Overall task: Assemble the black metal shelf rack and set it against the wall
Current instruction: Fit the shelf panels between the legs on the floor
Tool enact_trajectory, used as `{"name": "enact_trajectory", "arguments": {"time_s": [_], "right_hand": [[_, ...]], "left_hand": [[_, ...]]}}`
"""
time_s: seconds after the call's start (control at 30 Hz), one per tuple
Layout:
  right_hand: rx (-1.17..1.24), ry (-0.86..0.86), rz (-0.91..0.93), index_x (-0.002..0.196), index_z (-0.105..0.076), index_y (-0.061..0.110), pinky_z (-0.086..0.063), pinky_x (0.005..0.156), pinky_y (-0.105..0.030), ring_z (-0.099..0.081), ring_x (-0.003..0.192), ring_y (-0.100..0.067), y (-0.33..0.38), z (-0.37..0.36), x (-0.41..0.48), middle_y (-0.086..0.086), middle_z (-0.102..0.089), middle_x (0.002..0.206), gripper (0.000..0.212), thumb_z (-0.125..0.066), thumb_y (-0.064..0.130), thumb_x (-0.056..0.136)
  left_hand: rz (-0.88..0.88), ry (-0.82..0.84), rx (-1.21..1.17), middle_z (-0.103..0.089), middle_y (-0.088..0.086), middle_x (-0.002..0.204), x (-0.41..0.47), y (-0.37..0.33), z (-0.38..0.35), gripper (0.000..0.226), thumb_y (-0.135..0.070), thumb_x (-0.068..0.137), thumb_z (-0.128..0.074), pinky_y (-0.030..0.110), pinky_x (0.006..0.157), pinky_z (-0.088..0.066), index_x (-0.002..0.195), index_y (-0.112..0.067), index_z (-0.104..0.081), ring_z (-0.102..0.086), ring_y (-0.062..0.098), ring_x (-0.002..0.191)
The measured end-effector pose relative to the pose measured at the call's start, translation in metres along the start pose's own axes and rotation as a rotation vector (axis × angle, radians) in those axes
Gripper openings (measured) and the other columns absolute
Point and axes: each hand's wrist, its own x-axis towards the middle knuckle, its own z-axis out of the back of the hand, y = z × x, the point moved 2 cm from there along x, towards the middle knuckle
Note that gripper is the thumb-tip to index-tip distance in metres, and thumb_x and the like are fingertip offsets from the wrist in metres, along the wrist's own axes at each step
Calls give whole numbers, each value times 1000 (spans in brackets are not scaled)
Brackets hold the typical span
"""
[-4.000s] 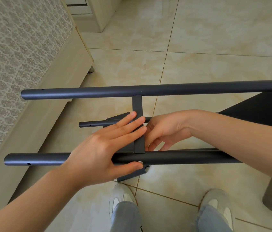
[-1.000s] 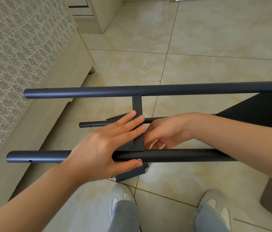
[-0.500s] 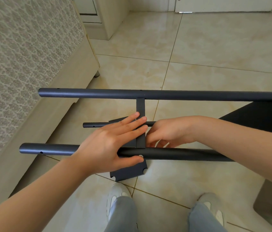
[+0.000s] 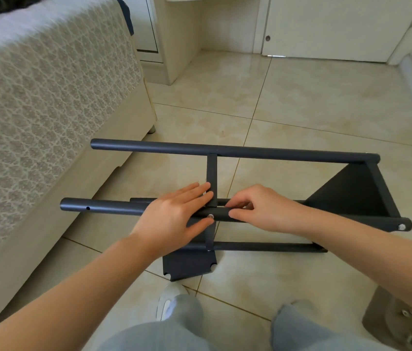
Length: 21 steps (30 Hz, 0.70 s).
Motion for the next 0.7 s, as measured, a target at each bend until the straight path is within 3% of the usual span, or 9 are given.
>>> {"name": "enact_trajectory", "arguments": {"time_s": [0.07, 0.13, 0.2, 0.3, 0.4, 0.47, 0.53, 0.6, 0.7], "right_hand": [[13, -29, 5, 114, -72, 20, -43, 73, -13, -60, 85, 0, 1, 5, 3, 12, -66, 95, 22, -59, 26, 97], [16, -59, 4, 115, -72, 19, -45, 80, -19, -61, 92, -7, 1, 7, 4, 9, -68, 102, 23, -59, 25, 97], [-3, -86, 13, 116, -72, 19, -42, 81, -19, -60, 93, -7, -1, 6, 5, 9, -68, 104, 24, -60, 25, 97], [5, -112, 31, 115, -72, 20, -39, 73, -8, -58, 86, 2, -4, 5, 5, 15, -65, 97, 23, -61, 25, 96], [37, -149, 47, 113, -72, 22, -37, 71, -1, -59, 86, 7, -5, 4, 4, 15, -67, 98, 21, -63, 24, 95], [51, -178, 50, 114, -71, 22, -39, 78, -4, -62, 95, 1, -5, 4, 3, 10, -69, 105, 21, -64, 24, 94], [37, -190, 53, 115, -70, 23, -41, 84, -10, -61, 99, -2, -5, 2, 1, 9, -69, 108, 22, -63, 24, 94], [7, -185, 61, 115, -69, 24, -41, 84, -10, -58, 93, 5, -4, 1, -1, 13, -66, 105, 22, -62, 23, 94], [-47, -176, 74, 115, -68, 26, -43, 85, -13, -55, 88, 7, -3, 2, -3, 18, -61, 101, 24, -64, 20, 93]], "left_hand": [[136, -75, -60, -72, 4, 122, -4, -7, 2, 37, -24, 90, -75, 46, 89, -59, 125, -11, -71, -68, 25, 113], [254, -128, -134, -75, 2, 109, -6, -11, 6, 29, -13, 90, -73, 40, 89, -59, 119, -13, -74, -70, 22, 101], [360, -187, -194, -76, 1, 107, -11, -11, 11, 26, -9, 90, -73, 22, 93, -53, 116, -13, -75, -70, 17, 99], [506, -330, -335, -76, -9, 92, -21, -14, 19, 16, -8, 88, -74, 0, 82, -43, 101, -14, -79, -69, 2, 86], [765, -341, -562, -73, -16, 72, -31, -12, 14, 6, -19, 90, -71, 7, 69, -50, 89, -20, -77, -70, -2, 74], [1032, -243, -876, -77, -8, 77, -37, -4, 3, 10, -24, 94, -70, 18, 67, -55, 96, -15, -74, -74, 7, 73], [1241, -167, -1309, -79, 3, 91, -42, 1, -9, 20, -23, 95, -68, 29, 75, -58, 108, -7, -68, -77, 17, 85], [1277, -210, -1608, -78, 8, 104, -43, 4, -18, 27, -20, 97, -65, 33, 81, -58, 119, -5, -62, -75, 21, 98], [1228, -390, -1803, -76, 8, 110, -38, 8, -25, 31, -16, 94, -66, 31, 77, -61, 123, -6, -62, -74, 21, 101]]}}
